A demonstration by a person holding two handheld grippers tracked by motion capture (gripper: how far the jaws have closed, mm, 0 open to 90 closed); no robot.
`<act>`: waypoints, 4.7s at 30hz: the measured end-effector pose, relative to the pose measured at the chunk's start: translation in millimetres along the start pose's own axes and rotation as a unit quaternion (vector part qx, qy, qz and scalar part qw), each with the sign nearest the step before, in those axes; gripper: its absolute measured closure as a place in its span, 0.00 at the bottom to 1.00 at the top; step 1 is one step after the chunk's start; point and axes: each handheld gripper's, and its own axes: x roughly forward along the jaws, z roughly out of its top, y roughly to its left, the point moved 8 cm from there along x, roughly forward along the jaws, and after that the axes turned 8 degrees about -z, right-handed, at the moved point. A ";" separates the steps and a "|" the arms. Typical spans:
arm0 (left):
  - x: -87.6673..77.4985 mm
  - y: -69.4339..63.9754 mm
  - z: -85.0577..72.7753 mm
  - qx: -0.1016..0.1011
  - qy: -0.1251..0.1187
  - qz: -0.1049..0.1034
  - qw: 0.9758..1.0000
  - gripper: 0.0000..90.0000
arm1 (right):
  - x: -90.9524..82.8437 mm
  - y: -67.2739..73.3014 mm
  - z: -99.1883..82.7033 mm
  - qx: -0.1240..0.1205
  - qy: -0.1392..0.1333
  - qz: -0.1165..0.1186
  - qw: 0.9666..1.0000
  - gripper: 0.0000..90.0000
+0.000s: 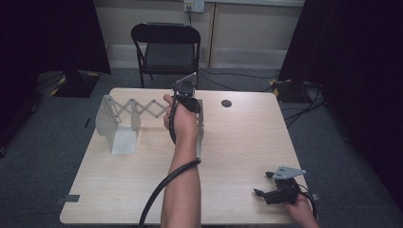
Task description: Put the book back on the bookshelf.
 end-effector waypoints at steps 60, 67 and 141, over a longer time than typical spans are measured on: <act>4.9 -0.2 -12.5 -0.032 -0.018 0.007 0.999 0.43 | 0.2 0.0 0.0 0.000 -0.001 -0.001 1.000 0.15; 1.9 2.3 -15.8 -0.029 -0.017 0.011 0.999 0.37 | 0.2 -0.1 0.1 -0.001 -0.001 -0.001 1.000 0.15; -22.7 11.1 -55.2 0.034 -0.031 -0.072 0.996 0.12 | 0.2 0.1 0.0 0.000 -0.001 -0.001 1.000 0.15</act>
